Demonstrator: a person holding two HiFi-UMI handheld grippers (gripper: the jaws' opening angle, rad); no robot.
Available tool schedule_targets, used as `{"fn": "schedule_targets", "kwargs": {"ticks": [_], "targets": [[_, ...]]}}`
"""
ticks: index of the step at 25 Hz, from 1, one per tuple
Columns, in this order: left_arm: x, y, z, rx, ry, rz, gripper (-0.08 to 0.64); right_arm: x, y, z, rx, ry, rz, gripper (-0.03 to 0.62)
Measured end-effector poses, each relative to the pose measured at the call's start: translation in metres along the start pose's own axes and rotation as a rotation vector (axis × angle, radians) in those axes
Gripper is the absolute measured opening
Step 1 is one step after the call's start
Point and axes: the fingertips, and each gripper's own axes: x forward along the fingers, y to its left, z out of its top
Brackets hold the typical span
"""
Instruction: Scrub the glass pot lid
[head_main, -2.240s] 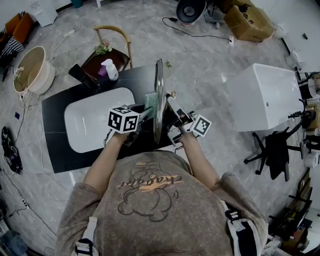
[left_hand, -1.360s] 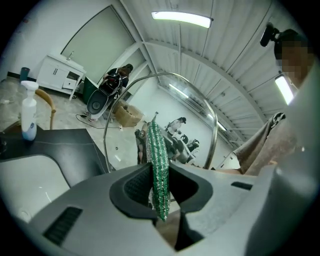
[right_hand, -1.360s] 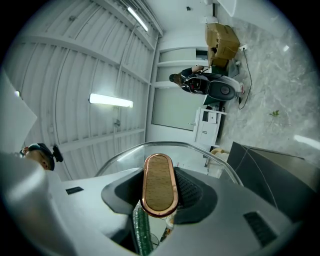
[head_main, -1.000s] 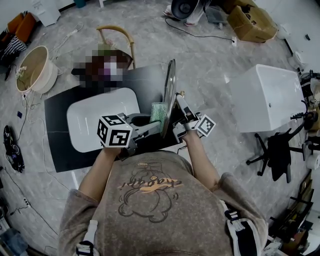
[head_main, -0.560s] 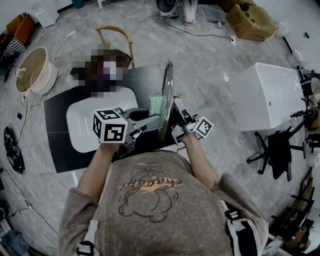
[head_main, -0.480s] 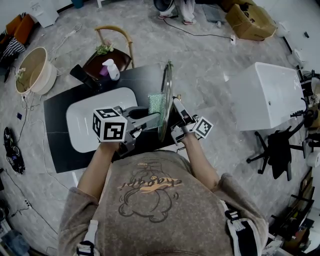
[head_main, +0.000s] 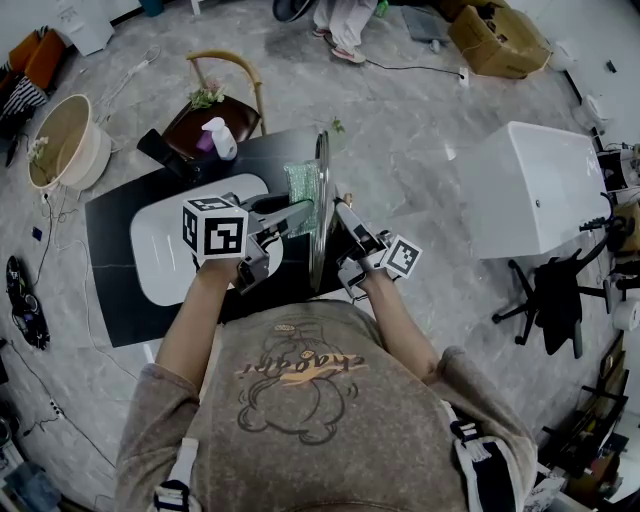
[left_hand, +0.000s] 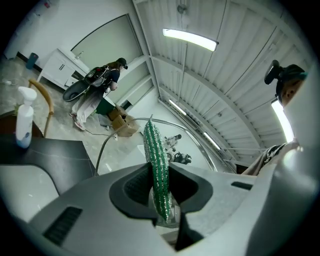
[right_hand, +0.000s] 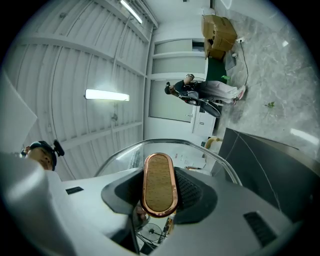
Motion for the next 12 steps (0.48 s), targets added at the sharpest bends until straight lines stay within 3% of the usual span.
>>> {"fn": "schedule_targets", "kwargs": {"ticks": [12], "targets": [[0.007, 0.031, 0.02, -0.033, -0.019, 0.048, 0.084, 0.008, 0.009, 0.0, -0.001, 0.018, 0.025, 0.181]]}}
